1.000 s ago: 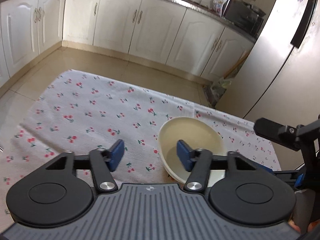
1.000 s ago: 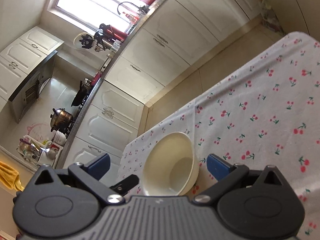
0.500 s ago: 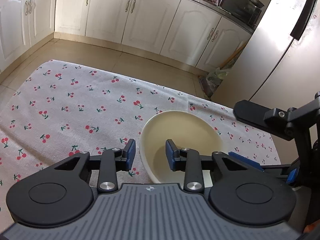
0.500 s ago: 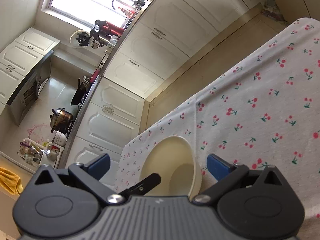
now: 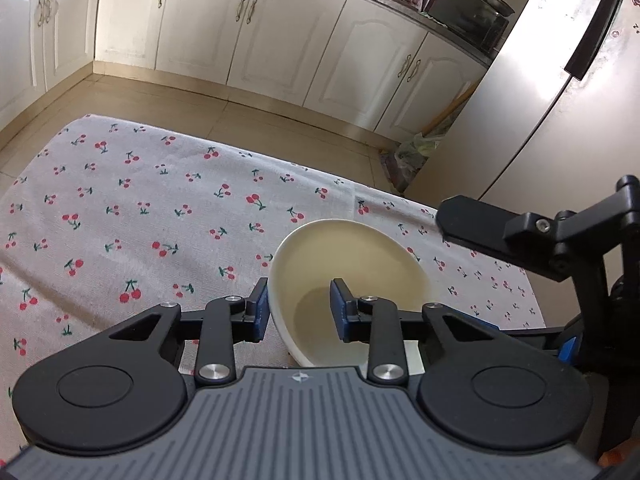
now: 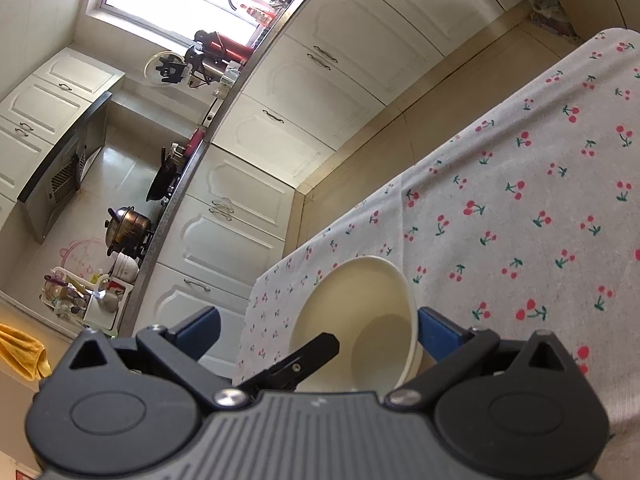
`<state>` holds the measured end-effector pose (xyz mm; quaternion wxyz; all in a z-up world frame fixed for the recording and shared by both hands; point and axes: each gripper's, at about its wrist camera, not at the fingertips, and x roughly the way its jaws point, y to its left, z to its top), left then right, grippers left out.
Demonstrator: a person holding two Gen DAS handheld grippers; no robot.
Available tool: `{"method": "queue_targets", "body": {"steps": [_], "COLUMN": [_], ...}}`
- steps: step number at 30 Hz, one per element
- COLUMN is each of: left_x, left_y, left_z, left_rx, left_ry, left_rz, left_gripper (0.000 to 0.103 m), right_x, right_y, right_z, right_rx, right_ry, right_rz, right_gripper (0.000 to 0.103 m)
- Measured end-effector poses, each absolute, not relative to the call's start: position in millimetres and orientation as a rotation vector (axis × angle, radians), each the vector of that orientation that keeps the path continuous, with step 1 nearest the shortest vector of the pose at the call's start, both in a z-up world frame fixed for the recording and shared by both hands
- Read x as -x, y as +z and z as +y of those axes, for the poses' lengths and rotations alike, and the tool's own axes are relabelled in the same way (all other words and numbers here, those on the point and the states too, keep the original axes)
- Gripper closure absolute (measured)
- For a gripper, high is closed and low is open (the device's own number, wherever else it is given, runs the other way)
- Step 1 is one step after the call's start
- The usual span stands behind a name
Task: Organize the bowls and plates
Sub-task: 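Lift the cream bowls with the left gripper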
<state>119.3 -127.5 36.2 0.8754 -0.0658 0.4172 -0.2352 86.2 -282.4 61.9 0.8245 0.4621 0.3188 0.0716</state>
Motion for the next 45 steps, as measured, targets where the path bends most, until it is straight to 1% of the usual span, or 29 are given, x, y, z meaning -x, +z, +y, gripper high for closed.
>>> {"method": "queue_targets", "body": {"steps": [6,22,45], "left_x": [-111,-70,14], "left_y": [41,59,77], "left_z": [-125,-114,-85], "left_rx": [0.169,0.207,0.231], "left_ry": [-0.488,-0.536,-0.608], "left_rz": [0.876,0.861,0.843], "left_gripper": [0.069,0.068,0.067], "right_x": [-76,-33,70], "right_y": [74,96,116], "right_z": [-279,-279,-269], "right_rx": [-0.973,-0.981,-1.031], "right_ry": [0.158,0.172,0.192], "right_rz": [0.668,0.634,0.541], "right_gripper": [0.0,0.0,0.0]}}
